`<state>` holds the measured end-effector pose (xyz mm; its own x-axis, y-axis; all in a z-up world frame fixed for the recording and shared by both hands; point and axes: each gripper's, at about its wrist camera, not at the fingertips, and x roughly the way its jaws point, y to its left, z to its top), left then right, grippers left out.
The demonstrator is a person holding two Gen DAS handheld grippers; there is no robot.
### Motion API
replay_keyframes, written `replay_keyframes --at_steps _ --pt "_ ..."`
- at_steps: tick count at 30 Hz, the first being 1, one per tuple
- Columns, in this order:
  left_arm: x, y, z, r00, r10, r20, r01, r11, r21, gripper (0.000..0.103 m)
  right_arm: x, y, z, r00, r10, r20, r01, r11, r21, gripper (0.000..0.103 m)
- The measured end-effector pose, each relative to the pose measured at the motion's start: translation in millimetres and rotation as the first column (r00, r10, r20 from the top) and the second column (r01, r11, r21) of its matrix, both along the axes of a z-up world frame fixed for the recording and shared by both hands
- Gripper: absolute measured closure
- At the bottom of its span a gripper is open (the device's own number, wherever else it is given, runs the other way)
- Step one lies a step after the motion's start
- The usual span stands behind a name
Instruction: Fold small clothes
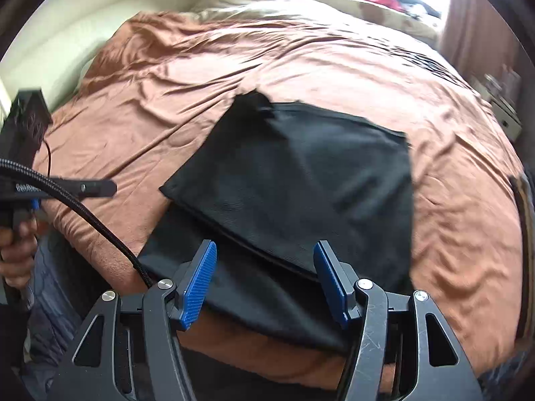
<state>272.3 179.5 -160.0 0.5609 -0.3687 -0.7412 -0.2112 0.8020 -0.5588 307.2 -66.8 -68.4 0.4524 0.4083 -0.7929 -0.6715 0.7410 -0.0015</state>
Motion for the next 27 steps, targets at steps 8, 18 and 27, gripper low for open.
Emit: replay_keyframes --at_steps 8,18,27 --pt "0.1 24.2 -8.3 0.999 0.041 -0.026 -0.041 0.999 -0.004 0.081 26.9 43.6 -27.7 0.996 0.092 -0.021 -0.094 0.991 -0.097 0.044" --pt "10.8 33.5 -13.6 0.997 0.064 -0.043 -0.064 0.998 -0.005 0.081 46.9 76.7 -48.4 0.983 0.177 -0.036 -0.181 0.975 -0.131 0.049" --pt "27.0 38.8 -15.9 0.995 0.077 -0.055 -0.078 0.997 -0.005 0.081 41.7 91.7 -57.3 0.956 0.294 0.001 -0.291 0.946 -0.146 0.071"
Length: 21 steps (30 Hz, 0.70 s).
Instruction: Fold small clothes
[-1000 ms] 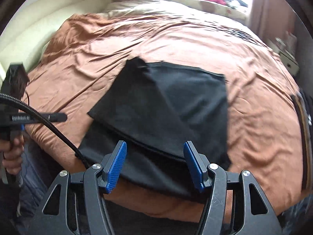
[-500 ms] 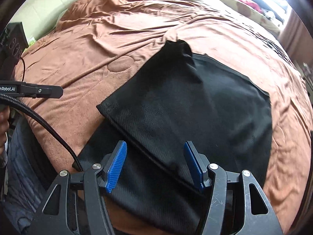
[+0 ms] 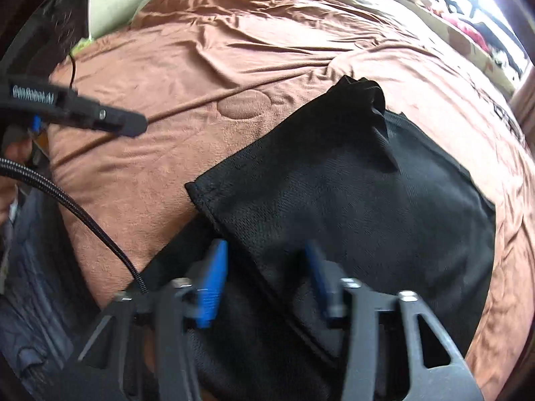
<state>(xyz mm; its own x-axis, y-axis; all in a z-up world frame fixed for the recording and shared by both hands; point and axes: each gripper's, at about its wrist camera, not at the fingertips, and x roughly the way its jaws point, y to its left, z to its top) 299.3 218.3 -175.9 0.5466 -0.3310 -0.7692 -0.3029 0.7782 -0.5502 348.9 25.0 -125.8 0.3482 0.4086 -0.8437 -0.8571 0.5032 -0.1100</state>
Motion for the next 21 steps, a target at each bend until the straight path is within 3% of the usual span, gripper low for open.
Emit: replay_keyframes --at_steps 2,4,10,17,21 --pt "3.4 0.2 -0.8 1.000 -0.001 -0.008 0.001 1.000 0.002 0.081 4.2 -1.5 1.9 1.000 -0.013 0.004 0.013 1.000 0.006 0.094" --pt "7.3 0.4 -0.1 1.000 -0.001 -0.012 0.001 1.000 0.005 0.081 12.0 -6.9 6.4 0.999 -0.038 -0.027 0.039 0.999 0.030 0.101" --pt "23.9 -1.6 6.1 1.000 0.000 -0.001 0.000 1.000 0.014 0.081 36.2 -37.9 31.4 0.991 -0.100 -0.086 0.111 0.984 0.141 0.102" --pt "45.8 -14.9 10.1 1.000 -0.029 -0.001 0.029 0.999 0.025 0.081 77.2 -88.6 62.3 0.971 -0.197 -0.137 0.227 0.939 0.259 0.102" --pt "58.9 -23.8 12.3 0.999 -0.045 -0.005 0.045 0.998 0.037 0.081 99.2 -112.7 65.5 0.955 -0.251 -0.158 0.288 0.913 0.290 0.102"
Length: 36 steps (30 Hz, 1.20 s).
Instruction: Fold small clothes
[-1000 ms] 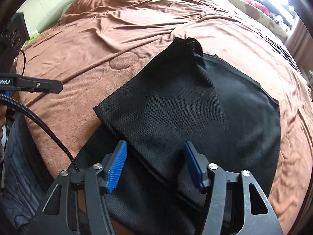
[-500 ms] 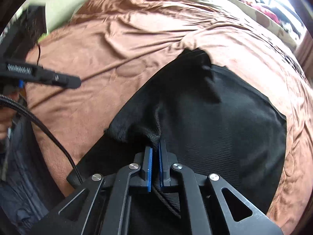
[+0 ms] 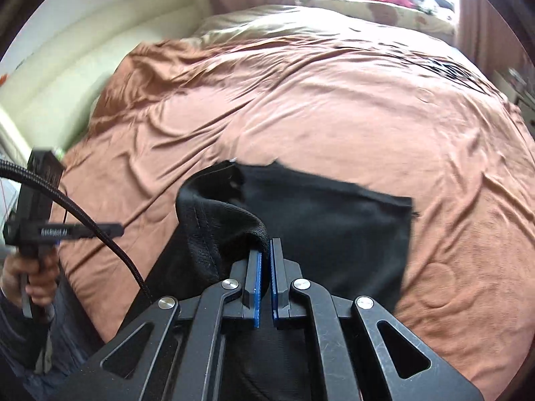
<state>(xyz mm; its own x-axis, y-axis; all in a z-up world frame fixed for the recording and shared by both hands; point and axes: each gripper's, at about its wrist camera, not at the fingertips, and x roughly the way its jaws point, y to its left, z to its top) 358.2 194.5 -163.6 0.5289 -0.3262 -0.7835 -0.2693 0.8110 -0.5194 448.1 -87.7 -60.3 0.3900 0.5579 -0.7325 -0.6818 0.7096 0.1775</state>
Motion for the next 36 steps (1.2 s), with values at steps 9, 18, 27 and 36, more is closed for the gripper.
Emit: replay_keyframes --at_steps 9,18,27,36 --pt "24.2 -21.8 -5.0 0.999 -0.043 -0.022 0.043 0.999 0.018 0.081 40.5 -35.1 -19.2 0.988 -0.141 -0.067 0.142 0.990 0.019 0.102" --pt "32.3 -32.1 -18.4 0.996 -0.064 -0.058 0.066 0.997 0.028 0.081 62.2 -49.7 -39.9 0.955 -0.223 -0.198 0.240 0.969 0.067 0.101" --pt "31.4 -36.5 -28.8 0.995 -0.068 -0.075 0.070 0.997 0.019 0.081 54.6 -35.2 -49.8 0.954 -0.201 -0.225 0.205 0.979 -0.002 0.101" --pt "32.6 -42.9 -37.4 0.992 -0.078 -0.095 0.081 0.996 0.034 0.081 69.8 -47.4 -47.5 0.948 -0.205 -0.245 0.226 0.972 0.059 0.053"
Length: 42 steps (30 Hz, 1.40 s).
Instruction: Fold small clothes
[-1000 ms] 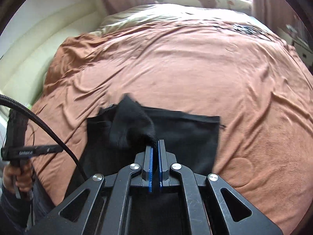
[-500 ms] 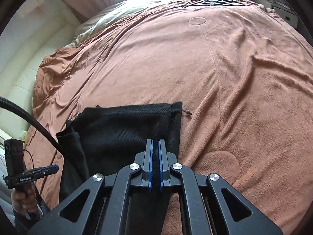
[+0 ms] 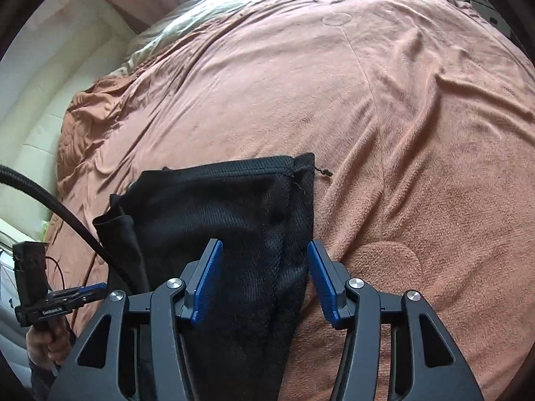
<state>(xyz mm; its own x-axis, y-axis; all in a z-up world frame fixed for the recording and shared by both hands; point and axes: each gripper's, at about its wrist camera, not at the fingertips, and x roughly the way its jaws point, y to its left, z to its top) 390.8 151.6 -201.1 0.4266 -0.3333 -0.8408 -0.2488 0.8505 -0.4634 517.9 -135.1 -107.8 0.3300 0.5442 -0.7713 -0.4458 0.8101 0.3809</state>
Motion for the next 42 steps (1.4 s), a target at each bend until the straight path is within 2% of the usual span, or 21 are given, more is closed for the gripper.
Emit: replay_keyframes --at_steps 4,6,9,12,14,20,25,30,31,33,34,35,36,37,42 --pt "2.0 -6.7 0.1 1.000 -0.010 0.006 0.010 1.000 0.020 0.081 -6.6 -4.1 -1.2 1.000 0.019 0.008 -0.019 0.999 0.027 0.053" --pt "3.0 -9.7 -1.0 1.000 -0.010 0.006 0.010 1.000 0.022 0.081 -8.7 -3.5 -2.9 1.000 0.021 0.019 -0.022 1.000 0.003 0.053" --pt "3.5 -11.9 -2.4 1.000 -0.009 0.005 0.009 1.000 0.023 0.081 -7.3 1.2 -10.0 0.999 0.044 -0.007 -0.044 0.999 -0.010 0.060" --pt "3.4 -12.2 -2.8 1.000 -0.010 0.004 0.010 1.000 0.026 0.081 -0.4 3.1 -20.8 0.999 0.036 -0.040 -0.037 0.999 -0.030 0.076" --pt "4.2 -14.5 -2.2 1.000 -0.019 0.007 0.019 0.999 0.041 0.081 2.5 4.2 -19.6 0.999 0.027 -0.037 -0.029 0.999 -0.035 0.100" --pt "6.4 -22.5 1.9 1.000 -0.029 0.008 0.029 0.998 0.064 0.081 4.6 -11.1 -4.9 1.000 -0.028 -0.005 0.028 1.000 -0.012 0.103" --pt "8.4 -27.7 0.9 0.999 -0.032 0.011 0.031 0.998 0.056 0.081 -6.5 -20.5 -5.8 0.998 -0.060 0.016 0.061 0.998 -0.033 0.103" --pt "11.7 -29.9 -1.8 0.999 -0.037 0.007 0.037 0.998 0.058 0.081 -13.2 -15.8 -1.2 1.000 -0.024 0.013 0.025 0.999 -0.048 0.102" --pt "12.3 -29.8 -2.1 0.999 -0.038 0.007 0.038 0.998 0.059 0.081 -15.9 -13.2 0.7 1.000 -0.020 0.017 0.021 0.997 -0.078 0.101" --pt "13.3 -29.0 -3.1 0.999 -0.040 0.007 0.040 0.997 0.058 0.081 -20.5 -11.2 8.1 0.999 -0.015 0.047 0.020 0.994 -0.111 0.092" --pt "13.5 -27.7 -3.6 0.999 -0.039 0.008 0.039 0.998 0.055 0.081 -23.8 -9.6 13.0 0.998 -0.013 0.062 0.020 0.992 -0.121 0.074" --pt "12.9 -26.0 -4.2 0.999 -0.033 0.011 0.032 0.998 0.046 0.081 -27.6 -8.2 17.4 0.997 -0.010 0.075 0.019 0.992 -0.125 0.046" --pt "11.8 -24.4 -4.8 1.000 -0.027 0.013 0.026 0.999 0.039 0.081 -35.1 -6.3 24.5 0.995 -0.001 0.104 0.014 0.992 -0.125 0.037" --pt "10.0 -23.1 -4.6 1.000 -0.024 0.016 0.024 0.999 0.036 0.081 -40.3 -4.0 29.5 0.992 0.011 0.126 0.005 0.992 -0.130 0.035" --pt "1.4 -16.8 -2.6 0.999 -0.017 0.031 0.017 1.000 0.003 0.081 -75.9 20.3 43.4 0.974 0.156 0.162 -0.123 0.973 -0.196 0.035"
